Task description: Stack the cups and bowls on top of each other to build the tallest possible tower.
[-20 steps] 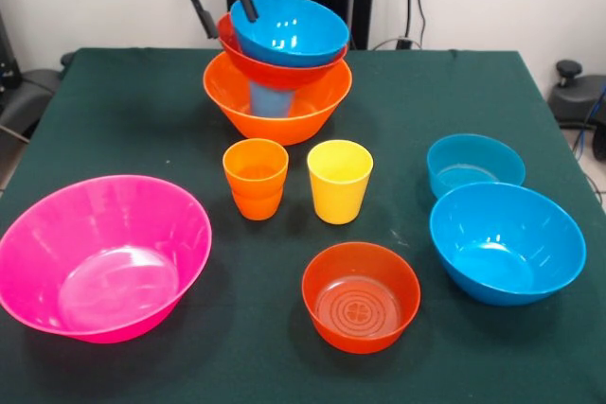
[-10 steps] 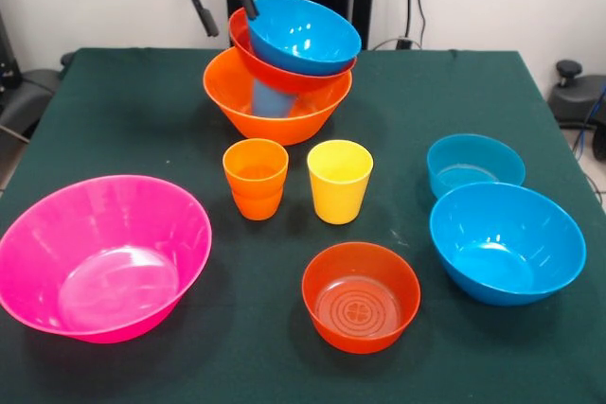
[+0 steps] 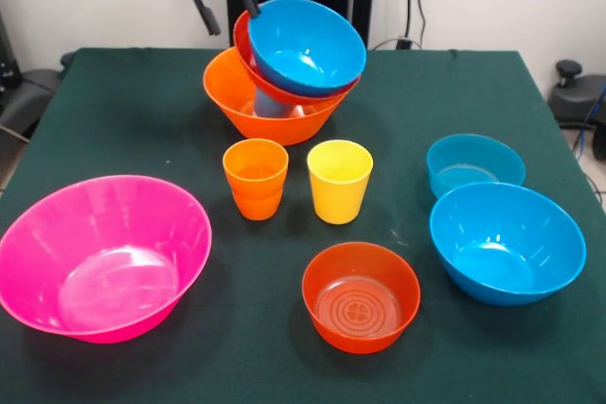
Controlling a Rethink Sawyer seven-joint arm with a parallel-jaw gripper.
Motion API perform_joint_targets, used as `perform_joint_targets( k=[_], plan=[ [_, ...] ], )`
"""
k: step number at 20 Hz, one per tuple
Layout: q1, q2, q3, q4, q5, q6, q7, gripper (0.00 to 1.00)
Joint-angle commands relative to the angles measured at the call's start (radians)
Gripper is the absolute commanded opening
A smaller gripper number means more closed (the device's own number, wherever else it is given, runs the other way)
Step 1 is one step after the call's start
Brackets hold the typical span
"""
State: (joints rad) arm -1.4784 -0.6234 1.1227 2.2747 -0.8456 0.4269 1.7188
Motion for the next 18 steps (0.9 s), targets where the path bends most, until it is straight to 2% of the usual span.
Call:
perform_joint_targets(
  k=[1,18],
  plan=[
    [0.037,0.022,-0.015,-0.005,-0.001,0.109,-0.158,1.00],
    [0.041,0.014,-0.014,-0.001,-0.005,0.110,-0.159,1.00]
  ],
)
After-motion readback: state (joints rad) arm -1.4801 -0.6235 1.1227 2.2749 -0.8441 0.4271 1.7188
